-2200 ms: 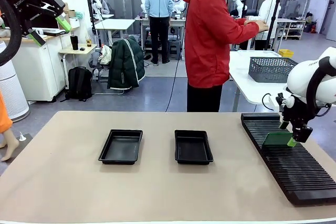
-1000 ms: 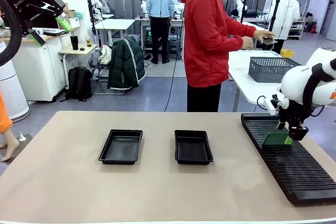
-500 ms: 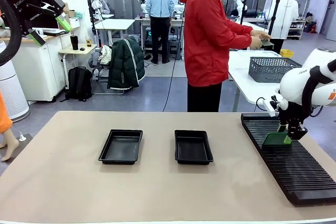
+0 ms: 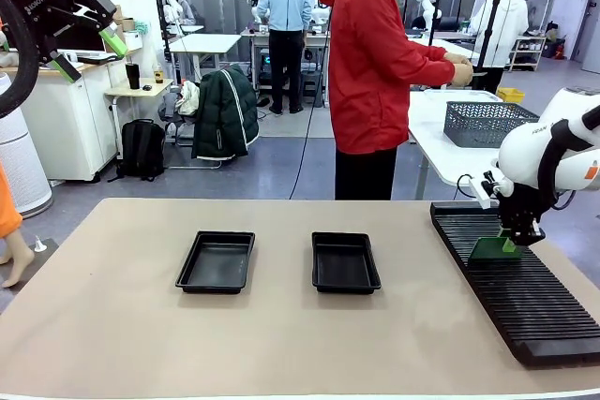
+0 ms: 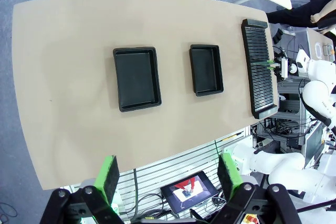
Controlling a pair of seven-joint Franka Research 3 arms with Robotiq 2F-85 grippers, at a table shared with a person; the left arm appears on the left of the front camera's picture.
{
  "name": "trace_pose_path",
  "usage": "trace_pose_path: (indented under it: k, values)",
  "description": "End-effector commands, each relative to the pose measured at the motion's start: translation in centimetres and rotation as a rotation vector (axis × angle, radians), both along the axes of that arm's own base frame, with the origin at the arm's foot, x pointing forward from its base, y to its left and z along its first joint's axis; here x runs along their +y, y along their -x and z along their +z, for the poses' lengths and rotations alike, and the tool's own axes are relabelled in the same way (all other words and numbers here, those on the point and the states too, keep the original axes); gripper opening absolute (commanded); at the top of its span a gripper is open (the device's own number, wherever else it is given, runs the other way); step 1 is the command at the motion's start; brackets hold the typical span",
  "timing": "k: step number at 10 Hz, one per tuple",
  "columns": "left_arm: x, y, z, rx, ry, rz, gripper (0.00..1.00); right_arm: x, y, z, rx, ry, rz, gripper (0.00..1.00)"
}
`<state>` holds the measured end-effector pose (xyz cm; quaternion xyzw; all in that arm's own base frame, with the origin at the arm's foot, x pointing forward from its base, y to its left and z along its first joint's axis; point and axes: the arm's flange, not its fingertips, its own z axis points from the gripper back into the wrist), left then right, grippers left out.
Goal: Inspect and transfer BCBs to ESD trays.
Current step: Pick up the Blank PCB from the PCB Rack and place it in the left ESD tray.
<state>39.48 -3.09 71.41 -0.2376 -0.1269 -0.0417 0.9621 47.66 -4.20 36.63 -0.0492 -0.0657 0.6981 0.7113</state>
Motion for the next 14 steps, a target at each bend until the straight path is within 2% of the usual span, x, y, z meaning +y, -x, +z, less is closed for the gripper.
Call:
trace_pose_path:
  k: [1,3,4,5,9,11,14]
  values:
    - [0.1,0.0,0.0,0.0,0.002,0.001,1.0,0.0,-0.6,-0.6,-0.026,0.005,-0.028,0.16]
    - [0.1,0.0,0.0,0.0,0.002,0.001,1.0,-0.1,-0.7,-0.7,-0.027,0.005,-0.027,0.04]
    - [0.1,0.0,0.0,0.0,0.002,0.001,1.0,-0.1,-0.7,-0.7,-0.026,0.004,-0.027,0.06]
    - [0.1,0.0,0.0,0.0,0.002,0.001,1.0,-0.1,-0.8,-0.6,-0.023,0.004,-0.028,0.0]
    - [0.1,0.0,0.0,0.0,0.002,0.001,1.0,-0.3,-0.8,0.6,-0.037,0.002,-0.047,0.0]
    - [0.1,0.0,0.0,0.0,0.002,0.001,1.0,-0.2,0.0,3.6,-0.027,-0.006,-0.047,0.0]
    - [0.1,0.0,0.0,0.0,0.002,0.001,1.0,0.1,1.6,9.8,-0.026,0.023,-0.082,0.0]
